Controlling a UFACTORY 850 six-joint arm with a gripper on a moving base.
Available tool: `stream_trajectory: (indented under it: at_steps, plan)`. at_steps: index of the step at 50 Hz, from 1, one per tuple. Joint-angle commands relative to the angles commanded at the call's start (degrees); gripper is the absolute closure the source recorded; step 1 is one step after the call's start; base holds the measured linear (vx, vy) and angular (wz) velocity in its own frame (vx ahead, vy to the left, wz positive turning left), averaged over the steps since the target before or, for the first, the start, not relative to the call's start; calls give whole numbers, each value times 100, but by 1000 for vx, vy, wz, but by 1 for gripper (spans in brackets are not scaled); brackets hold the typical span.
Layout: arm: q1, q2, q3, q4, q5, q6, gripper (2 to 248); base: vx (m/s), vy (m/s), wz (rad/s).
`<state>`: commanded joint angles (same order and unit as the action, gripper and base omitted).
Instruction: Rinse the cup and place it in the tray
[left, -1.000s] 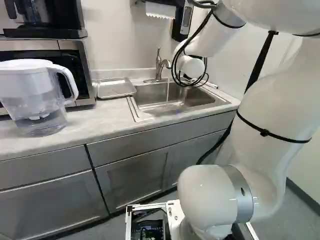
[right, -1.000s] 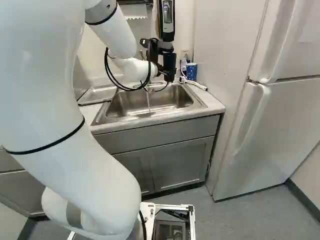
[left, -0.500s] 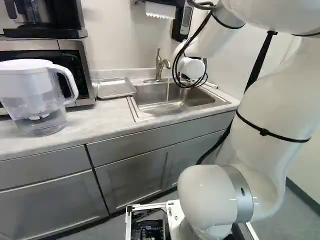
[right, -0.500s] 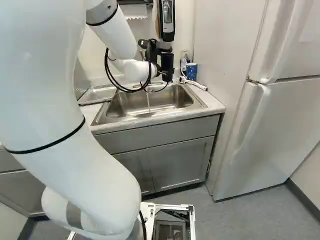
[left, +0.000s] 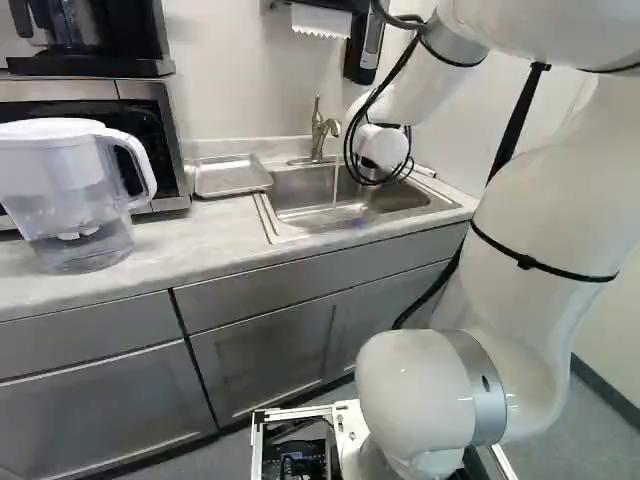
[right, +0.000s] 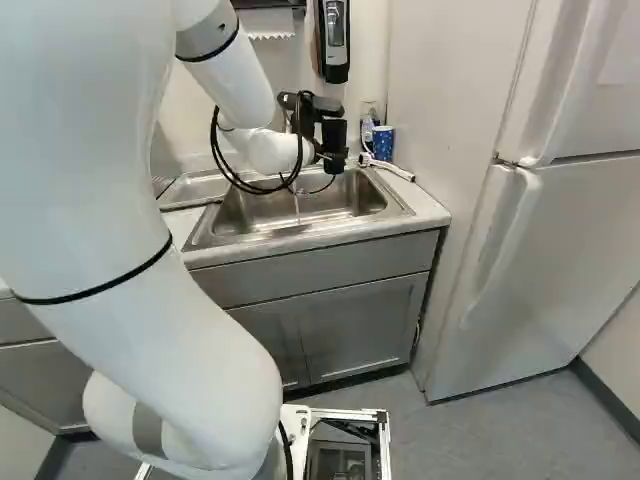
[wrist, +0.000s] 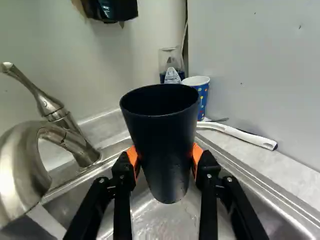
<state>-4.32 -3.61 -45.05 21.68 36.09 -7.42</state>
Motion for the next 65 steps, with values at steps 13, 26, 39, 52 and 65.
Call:
stream_trajectory:
  at_steps: [13,26,39,52,65]
  plan:
    - [101,11,182,0,0,0,128,0,0,0]
    - [191,84,428,0,0,0,128,0,0,0]
    - [304,107,627,0,0,0,128,0,0,0]
    - [469,121,819,0,0,0,128,0,0,0]
    - [675,151,946,0,17,0,128,0,0,0]
